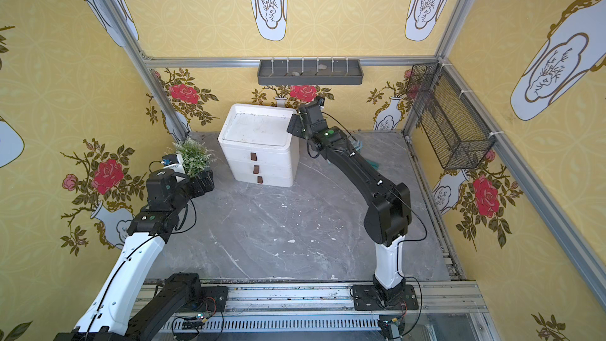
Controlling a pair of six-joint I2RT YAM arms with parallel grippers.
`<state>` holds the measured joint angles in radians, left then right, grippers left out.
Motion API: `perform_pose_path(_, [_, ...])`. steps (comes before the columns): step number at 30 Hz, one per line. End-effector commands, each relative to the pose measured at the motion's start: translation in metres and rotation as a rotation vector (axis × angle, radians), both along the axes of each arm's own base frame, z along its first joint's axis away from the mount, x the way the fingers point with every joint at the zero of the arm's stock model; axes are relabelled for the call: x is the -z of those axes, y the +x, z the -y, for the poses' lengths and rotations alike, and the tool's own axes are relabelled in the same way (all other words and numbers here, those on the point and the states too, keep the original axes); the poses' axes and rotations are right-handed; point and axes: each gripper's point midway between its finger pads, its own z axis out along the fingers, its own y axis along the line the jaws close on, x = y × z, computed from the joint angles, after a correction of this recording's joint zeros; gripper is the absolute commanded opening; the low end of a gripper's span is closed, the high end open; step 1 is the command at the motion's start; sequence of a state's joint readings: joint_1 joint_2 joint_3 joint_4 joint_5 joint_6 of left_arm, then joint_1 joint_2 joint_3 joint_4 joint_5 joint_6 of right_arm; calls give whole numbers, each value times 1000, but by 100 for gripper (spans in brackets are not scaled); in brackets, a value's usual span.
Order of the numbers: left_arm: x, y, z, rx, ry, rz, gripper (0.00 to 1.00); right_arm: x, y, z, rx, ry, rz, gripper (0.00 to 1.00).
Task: Take the microphone out of the drawer
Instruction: Adjust the storage box at the center of the board.
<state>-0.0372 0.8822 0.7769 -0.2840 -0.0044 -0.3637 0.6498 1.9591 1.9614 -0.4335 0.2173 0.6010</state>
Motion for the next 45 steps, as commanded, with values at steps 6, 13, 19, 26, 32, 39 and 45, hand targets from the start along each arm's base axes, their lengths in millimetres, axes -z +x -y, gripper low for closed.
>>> perform_pose_path(6, [-13, -8, 10, 58, -34, 38, 100, 12, 21, -24, 27, -38, 0, 78])
perform_pose_path(13, [-18, -12, 11, 62, -47, 56, 100, 31, 25, -36, 39, -39, -23, 67])
perform_pose_path(19, [-18, -12, 12, 65, -54, 60, 100, 42, 27, -40, 62, -86, -40, 60])
perform_pose_path(26, [-19, -13, 14, 71, -65, 63, 100, 50, 25, -30, 106, -159, -44, 47])
perform_pose_path(32, [-22, -15, 14, 69, -68, 73, 100, 50, 24, -23, 119, -200, -41, 35])
perform_pose_path(39, [-20, -12, 18, 89, -84, 64, 100, 29, 16, -20, 73, -212, -18, 23])
perform_pose_path(45, [-20, -14, 20, 95, -99, 68, 100, 15, 0, -16, -1, -237, -9, 19])
